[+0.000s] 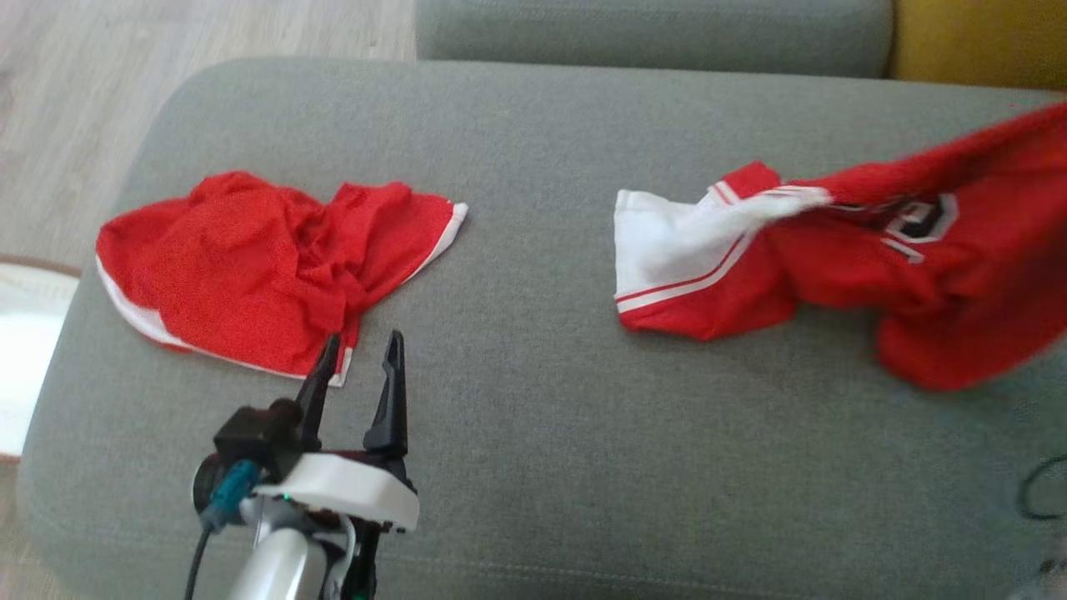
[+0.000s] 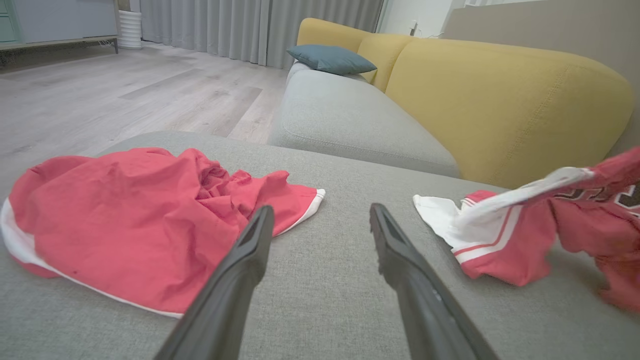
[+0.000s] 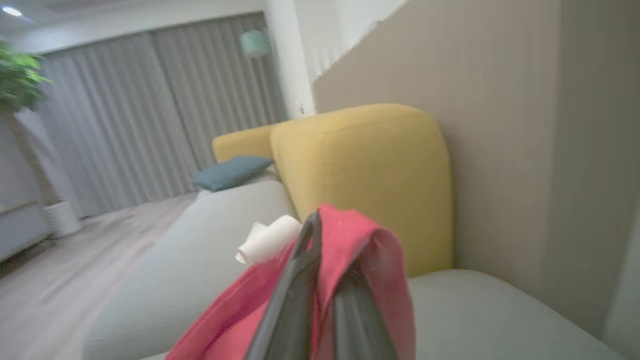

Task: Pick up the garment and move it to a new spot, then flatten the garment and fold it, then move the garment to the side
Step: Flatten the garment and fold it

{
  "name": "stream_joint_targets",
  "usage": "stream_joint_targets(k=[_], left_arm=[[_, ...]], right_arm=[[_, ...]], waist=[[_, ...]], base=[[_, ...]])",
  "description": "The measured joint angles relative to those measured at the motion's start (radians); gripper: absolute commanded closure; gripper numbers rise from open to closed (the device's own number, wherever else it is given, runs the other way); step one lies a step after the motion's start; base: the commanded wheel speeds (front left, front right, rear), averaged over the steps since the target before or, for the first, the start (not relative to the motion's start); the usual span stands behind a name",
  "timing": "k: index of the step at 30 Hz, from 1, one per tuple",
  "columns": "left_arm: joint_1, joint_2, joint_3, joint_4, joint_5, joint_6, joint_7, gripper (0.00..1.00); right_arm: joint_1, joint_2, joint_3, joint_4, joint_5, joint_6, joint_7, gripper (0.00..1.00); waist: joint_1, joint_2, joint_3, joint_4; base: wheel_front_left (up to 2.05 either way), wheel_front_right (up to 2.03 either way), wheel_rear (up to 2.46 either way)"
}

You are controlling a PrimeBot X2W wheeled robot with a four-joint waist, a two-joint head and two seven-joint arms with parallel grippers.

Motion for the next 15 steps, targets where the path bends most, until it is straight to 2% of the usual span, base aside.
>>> stream_joint_targets(k=[1,2,3,4,8,15], left_arm=[[-0.008,0.0,0.0,0.0,0.0,0.0,0.0,0.0],[-0.008,0.0,0.0,0.0,0.0,0.0,0.0,0.0],[-0.015,0.0,0.0,0.0,-0.001,0.0,0.0,0.0],[-0.023,0.0,0.0,0.0,-0.006,0.0,0.0,0.0],[-0.048,0.0,-0.005,0.001,-0.009,0.001,0.0,0.0],[-0.05,-0.001,-0.006,0.005,-0.009,0.003,0.0,0.0]], right_arm=[[-0.027,-0.015,-0.048,0.037,-0.036,0.0,0.016,1.0],[-0.027,-0.015,-0.048,0.037,-0.036,0.0,0.016,0.68],[-0.053,-0.024,-0.099,0.077,-0.064,0.0,0.026,0.0],[-0.077,-0.027,-0.142,0.115,-0.08,0.0,0.026,0.0],[-0.126,-0.056,-0.169,0.235,-0.188,0.0,0.017,0.0],[-0.166,-0.034,-0.117,0.31,-0.235,0.0,-0.032,0.0]], waist=[[0.0,0.0,0.009,0.003],[0.0,0.0,0.009,0.003],[0.0,0.0,0.019,0.006],[0.0,0.0,0.028,0.009],[0.0,0.0,0.058,0.018],[0.0,0.0,0.053,-0.022]], base=[[0.0,0.0,0.0],[0.0,0.0,0.0],[0.0,0.0,0.0],[0.0,0.0,0.0],[0.0,0.0,0.0],[0.0,0.0,0.0]])
